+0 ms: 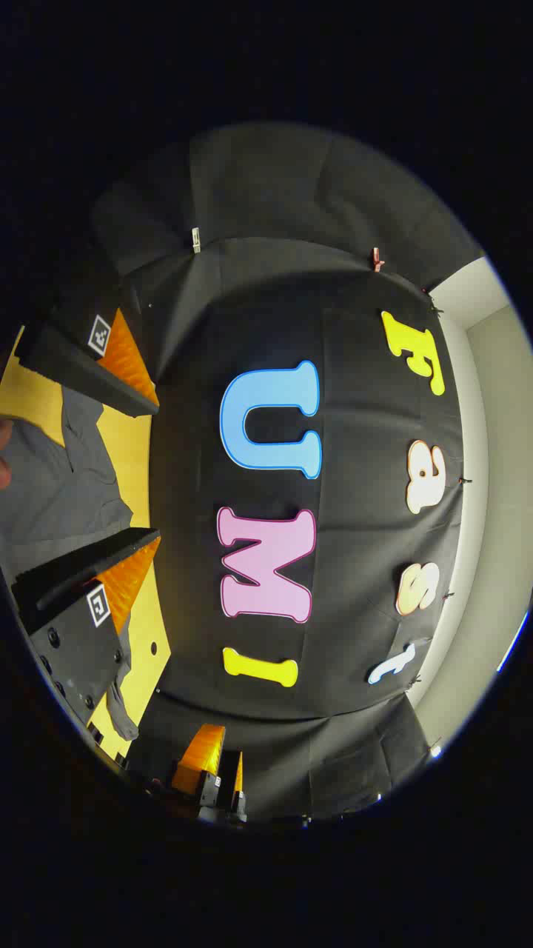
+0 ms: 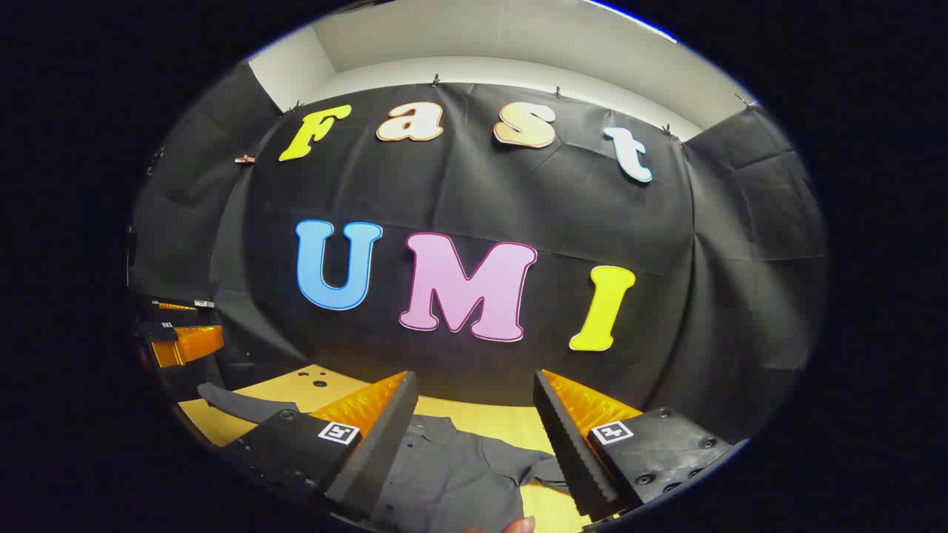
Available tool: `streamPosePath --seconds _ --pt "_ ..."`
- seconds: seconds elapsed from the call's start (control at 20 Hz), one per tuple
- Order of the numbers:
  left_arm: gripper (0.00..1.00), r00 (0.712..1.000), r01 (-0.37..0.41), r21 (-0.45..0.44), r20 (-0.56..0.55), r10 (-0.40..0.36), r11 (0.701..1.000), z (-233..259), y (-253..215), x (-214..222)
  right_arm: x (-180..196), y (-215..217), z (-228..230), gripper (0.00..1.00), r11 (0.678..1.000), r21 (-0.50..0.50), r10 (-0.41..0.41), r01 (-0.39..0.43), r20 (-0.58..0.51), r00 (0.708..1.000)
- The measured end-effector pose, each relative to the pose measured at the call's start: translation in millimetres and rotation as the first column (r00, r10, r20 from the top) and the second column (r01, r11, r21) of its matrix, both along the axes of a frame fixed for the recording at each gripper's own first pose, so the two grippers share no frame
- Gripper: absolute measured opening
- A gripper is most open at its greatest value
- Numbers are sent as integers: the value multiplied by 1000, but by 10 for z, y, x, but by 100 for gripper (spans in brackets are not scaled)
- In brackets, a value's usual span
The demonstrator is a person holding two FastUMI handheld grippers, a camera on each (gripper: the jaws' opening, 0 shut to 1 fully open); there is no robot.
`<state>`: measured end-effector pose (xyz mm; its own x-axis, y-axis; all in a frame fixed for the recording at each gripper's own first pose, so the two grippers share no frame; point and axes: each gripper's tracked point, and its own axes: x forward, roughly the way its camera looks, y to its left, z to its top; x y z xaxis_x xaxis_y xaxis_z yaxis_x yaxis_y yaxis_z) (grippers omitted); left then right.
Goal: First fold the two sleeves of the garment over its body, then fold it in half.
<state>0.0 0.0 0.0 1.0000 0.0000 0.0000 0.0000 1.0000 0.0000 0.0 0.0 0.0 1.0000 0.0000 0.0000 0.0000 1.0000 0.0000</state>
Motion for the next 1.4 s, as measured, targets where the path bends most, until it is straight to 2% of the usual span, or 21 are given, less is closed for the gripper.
streamPosePath --seconds 0.65,0.8,0.9,1.05,1.15,1.4 --pt "96 999 34 21 1 -34 999 18 -103 -47 -177 -30 -26 97 999 -3 -33 33 -22 999" --pt "95 998 55 5 2 -55 998 30 -231 -1 -169 -186 -26 97 998 4 -62 62 -31 998" --pt "95 998 62 -9 -7 -62 998 8 -338 45 -114 -453 -169 97 995 -6 -102 102 -76 992" --pt "95 996 83 -23 -12 -83 996 -23 -572 118 -10 -1114 -561 97 981 -42 -195 190 -162 967" --pt "95 995 98 -23 -21 -98 995 -67 -759 178 62 -1634 -939 98 968 -63 -251 243 -232 940" --pt "96 993 92 -17 -72 -93 996 -231 -1200 372 161 -2725 -2096 98 939 -101 -340 328 -411 846"
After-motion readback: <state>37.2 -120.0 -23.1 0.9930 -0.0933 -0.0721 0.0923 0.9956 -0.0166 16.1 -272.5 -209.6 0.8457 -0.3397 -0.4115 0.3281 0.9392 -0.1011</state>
